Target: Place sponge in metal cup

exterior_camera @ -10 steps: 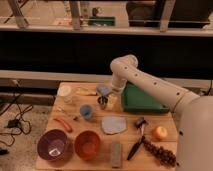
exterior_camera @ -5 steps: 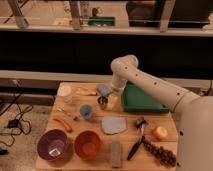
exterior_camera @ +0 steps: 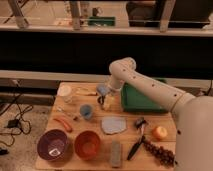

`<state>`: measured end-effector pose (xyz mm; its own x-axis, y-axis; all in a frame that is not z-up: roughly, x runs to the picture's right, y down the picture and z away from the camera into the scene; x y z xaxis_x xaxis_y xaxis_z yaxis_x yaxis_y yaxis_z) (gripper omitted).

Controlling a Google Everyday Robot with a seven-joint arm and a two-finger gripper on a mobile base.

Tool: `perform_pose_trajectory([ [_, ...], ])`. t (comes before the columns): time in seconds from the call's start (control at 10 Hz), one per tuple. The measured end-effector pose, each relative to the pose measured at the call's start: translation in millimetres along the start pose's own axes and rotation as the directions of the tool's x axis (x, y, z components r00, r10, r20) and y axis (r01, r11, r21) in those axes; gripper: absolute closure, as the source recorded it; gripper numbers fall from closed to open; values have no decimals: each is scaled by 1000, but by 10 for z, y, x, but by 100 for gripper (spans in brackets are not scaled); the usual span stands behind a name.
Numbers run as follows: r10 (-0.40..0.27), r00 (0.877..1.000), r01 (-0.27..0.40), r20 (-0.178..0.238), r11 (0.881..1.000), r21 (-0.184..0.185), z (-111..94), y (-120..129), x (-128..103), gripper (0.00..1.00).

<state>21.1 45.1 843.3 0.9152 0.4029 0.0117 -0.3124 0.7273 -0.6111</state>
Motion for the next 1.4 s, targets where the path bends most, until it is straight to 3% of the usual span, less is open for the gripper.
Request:
perform_pose_trajectory([
  [0.6,-50,994,37,93,990,134,-100,-353,-367,20],
  [0.8,6,994,-22,109,988,151,-50,-504,-426,20],
  [1.1,130,986,-149,107,971,188,86,-607,-430,20],
  [1.4,173,979,-191,105,959,208,140,-618,-464,20],
])
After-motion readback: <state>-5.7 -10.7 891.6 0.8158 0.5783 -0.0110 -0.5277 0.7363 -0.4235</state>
